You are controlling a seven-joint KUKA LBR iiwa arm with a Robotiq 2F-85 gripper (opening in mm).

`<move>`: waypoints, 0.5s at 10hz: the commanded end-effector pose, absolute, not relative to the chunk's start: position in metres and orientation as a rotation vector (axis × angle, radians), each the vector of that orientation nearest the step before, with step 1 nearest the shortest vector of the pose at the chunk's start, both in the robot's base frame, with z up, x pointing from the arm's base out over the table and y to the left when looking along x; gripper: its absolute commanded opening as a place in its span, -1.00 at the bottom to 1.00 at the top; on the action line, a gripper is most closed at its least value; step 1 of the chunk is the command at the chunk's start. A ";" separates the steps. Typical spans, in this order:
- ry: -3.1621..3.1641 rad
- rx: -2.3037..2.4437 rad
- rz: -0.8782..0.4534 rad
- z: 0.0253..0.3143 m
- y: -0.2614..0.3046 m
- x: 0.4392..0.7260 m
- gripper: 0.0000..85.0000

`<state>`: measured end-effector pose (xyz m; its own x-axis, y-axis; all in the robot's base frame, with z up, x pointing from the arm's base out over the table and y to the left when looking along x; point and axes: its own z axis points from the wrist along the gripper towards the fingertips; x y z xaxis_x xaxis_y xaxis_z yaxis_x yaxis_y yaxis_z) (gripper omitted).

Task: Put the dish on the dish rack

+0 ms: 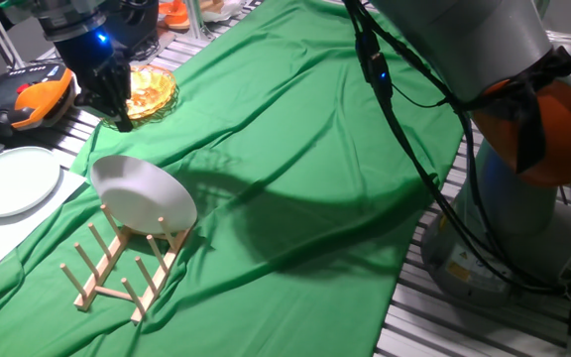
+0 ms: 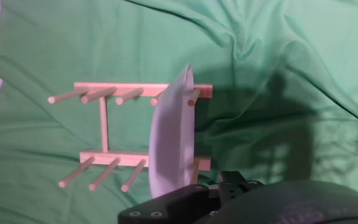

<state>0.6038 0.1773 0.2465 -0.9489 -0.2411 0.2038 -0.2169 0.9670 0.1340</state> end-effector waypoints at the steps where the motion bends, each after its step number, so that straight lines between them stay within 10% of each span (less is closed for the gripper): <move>1: -2.897 0.341 -0.162 0.246 0.177 0.604 -1.00; 5: -2.894 0.337 -0.159 0.247 0.177 0.604 -1.00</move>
<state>0.6036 0.1773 0.2468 -0.9488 -0.2380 0.2075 -0.2138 0.9678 0.1327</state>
